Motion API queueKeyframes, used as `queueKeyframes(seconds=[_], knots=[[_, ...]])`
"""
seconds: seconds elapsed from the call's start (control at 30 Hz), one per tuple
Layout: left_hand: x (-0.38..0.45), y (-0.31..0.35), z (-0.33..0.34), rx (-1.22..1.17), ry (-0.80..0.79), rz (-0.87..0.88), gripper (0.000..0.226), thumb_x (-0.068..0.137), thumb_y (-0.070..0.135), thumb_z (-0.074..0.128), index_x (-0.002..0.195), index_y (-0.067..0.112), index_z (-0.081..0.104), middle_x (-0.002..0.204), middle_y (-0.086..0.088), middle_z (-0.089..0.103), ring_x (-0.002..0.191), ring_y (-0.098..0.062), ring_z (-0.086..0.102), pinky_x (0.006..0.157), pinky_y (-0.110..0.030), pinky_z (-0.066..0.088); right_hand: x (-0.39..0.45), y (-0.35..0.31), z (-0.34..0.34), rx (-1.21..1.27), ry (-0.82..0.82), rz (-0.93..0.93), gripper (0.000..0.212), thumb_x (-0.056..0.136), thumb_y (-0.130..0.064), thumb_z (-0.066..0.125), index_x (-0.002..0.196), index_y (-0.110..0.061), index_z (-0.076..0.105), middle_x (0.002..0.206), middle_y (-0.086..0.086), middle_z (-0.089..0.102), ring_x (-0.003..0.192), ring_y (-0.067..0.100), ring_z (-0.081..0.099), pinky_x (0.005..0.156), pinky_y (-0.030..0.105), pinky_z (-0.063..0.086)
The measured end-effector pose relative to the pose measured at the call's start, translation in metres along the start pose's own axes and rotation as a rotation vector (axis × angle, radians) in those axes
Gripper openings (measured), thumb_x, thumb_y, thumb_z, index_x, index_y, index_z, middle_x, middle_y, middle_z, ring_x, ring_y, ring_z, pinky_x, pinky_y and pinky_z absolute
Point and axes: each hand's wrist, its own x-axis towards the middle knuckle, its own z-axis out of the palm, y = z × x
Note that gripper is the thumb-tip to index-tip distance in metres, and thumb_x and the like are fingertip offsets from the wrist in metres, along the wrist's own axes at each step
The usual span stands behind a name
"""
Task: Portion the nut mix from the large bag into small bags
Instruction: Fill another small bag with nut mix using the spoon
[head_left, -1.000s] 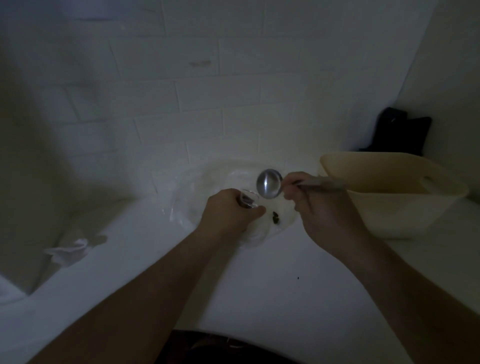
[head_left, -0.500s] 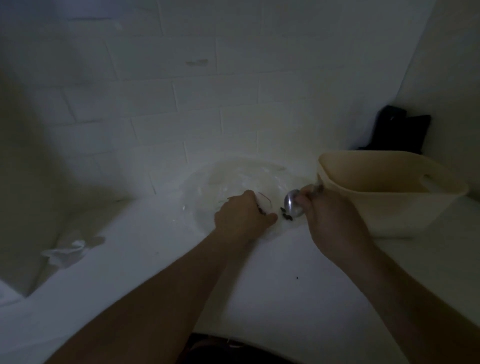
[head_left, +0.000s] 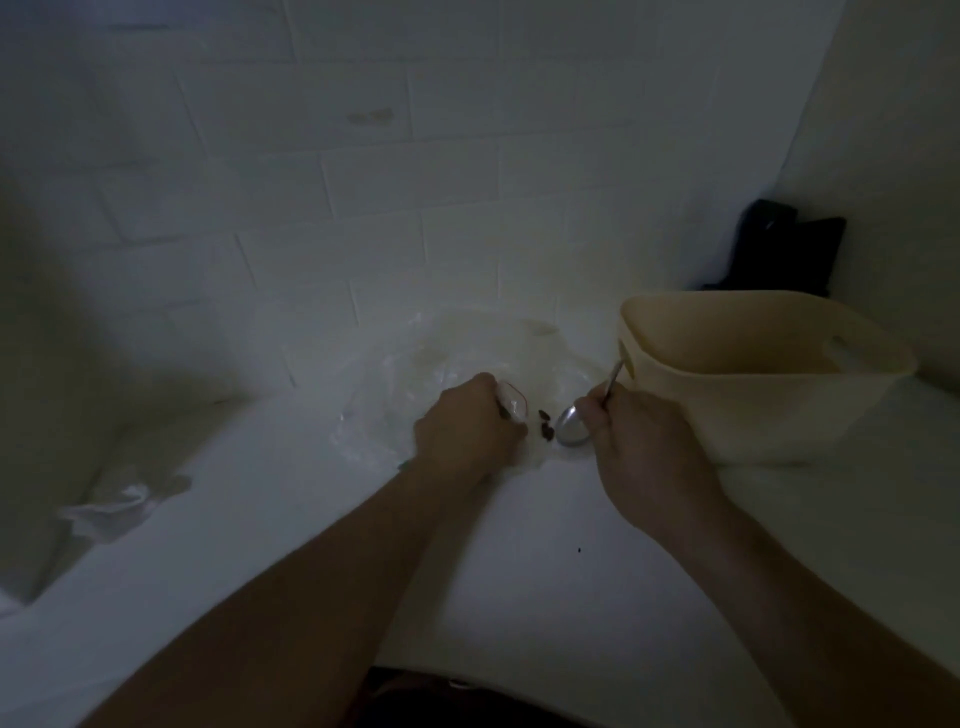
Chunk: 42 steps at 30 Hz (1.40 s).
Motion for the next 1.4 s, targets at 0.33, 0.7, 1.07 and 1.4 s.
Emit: queueKeyframes(seconds=[0.33, 0.7, 1.07, 1.4], knots=[[0.009, 0.020, -0.010, -0.597, 0.027, 0.007, 0.018, 0.064, 0.035, 0.068, 0.070, 0.024, 0.056, 0.066, 0.002, 0.061, 0.064, -0.024, 0.061, 0.067, -0.047, 0.057, -0.008, 0.006, 0.014, 0.338, 0.146, 0.170, 0.048, 0.106, -0.049, 0.030, 0.080, -0.021, 0.060, 0.074, 0.000, 0.066, 0.069, 0.021, 0.064, 0.068, 0.042, 0.054], [0.010, -0.016, -0.028, -0.168, 0.021, 0.088, 0.027, 0.078, 0.035, 0.080, 0.089, 0.023, 0.060, 0.086, 0.004, 0.064, 0.082, -0.015, 0.062, 0.069, -0.029, 0.051, -0.014, 0.010, 0.021, 0.564, 0.235, 0.326, 0.034, 0.110, -0.037, 0.042, 0.084, -0.026, 0.061, 0.074, -0.002, 0.071, 0.059, 0.013, 0.067, 0.069, 0.048, 0.059], [-0.004, -0.041, -0.031, -0.388, -0.276, 0.184, 0.051, 0.079, 0.026, 0.088, 0.125, 0.034, 0.068, 0.116, 0.017, 0.070, 0.115, -0.001, 0.063, 0.091, -0.025, 0.055, 0.005, -0.022, -0.028, 0.507, 0.189, 0.119, 0.034, 0.110, -0.038, 0.039, 0.096, -0.022, 0.066, 0.077, -0.012, 0.069, 0.066, 0.005, 0.068, 0.066, 0.038, 0.059], [-0.004, -0.027, -0.021, -0.233, -0.270, 0.159, 0.075, 0.060, 0.053, 0.092, 0.128, 0.043, 0.061, 0.098, 0.014, 0.067, 0.088, -0.008, 0.069, 0.083, -0.028, 0.059, 0.006, -0.019, -0.021, 0.466, 0.167, 0.172, 0.033, 0.110, -0.040, 0.039, 0.096, -0.024, 0.066, 0.077, -0.009, 0.070, 0.065, 0.002, 0.067, 0.063, 0.028, 0.053]])
